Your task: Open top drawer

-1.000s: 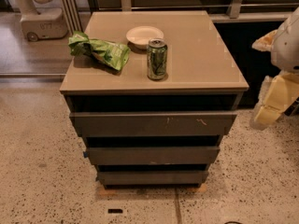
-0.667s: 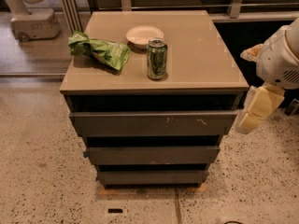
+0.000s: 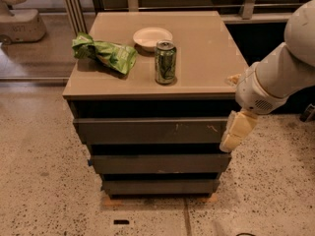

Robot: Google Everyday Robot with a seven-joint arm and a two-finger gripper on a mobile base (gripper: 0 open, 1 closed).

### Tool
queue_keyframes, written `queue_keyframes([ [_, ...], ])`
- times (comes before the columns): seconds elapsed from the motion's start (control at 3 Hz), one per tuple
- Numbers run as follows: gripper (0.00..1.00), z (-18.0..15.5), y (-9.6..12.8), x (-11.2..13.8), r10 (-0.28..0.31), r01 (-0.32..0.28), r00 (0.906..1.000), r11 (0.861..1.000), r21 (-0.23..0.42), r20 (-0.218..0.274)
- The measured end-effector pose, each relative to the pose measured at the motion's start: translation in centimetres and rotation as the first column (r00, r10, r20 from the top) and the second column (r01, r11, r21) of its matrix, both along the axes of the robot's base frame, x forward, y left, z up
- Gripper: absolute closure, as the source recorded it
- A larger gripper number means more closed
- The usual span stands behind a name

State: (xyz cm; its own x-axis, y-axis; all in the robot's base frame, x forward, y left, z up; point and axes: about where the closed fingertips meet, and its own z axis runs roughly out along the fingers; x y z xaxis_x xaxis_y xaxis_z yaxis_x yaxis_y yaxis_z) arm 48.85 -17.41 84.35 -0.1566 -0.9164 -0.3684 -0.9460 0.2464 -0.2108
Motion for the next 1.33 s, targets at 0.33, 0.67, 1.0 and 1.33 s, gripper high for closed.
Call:
queue_keyframes([
  [0.33,0.0,-3.4,1.3,1.0,0.026,-0.026,0.9991,1.0,-0.003,-0.033],
  [0.67,0.0,-10.0,3.2,3.5,0.048,-0.05,0.9952,0.999,-0.022,-0.085],
  [1.0,0.0,-10.6,3.1,3.3,0.057,-0.059,0.9946,0.998,-0.023,-0.087],
  [1.33,0.0,-12.7,3.4,3.4,0.083,-0.085,0.9924,0.996,-0.016,-0.091],
])
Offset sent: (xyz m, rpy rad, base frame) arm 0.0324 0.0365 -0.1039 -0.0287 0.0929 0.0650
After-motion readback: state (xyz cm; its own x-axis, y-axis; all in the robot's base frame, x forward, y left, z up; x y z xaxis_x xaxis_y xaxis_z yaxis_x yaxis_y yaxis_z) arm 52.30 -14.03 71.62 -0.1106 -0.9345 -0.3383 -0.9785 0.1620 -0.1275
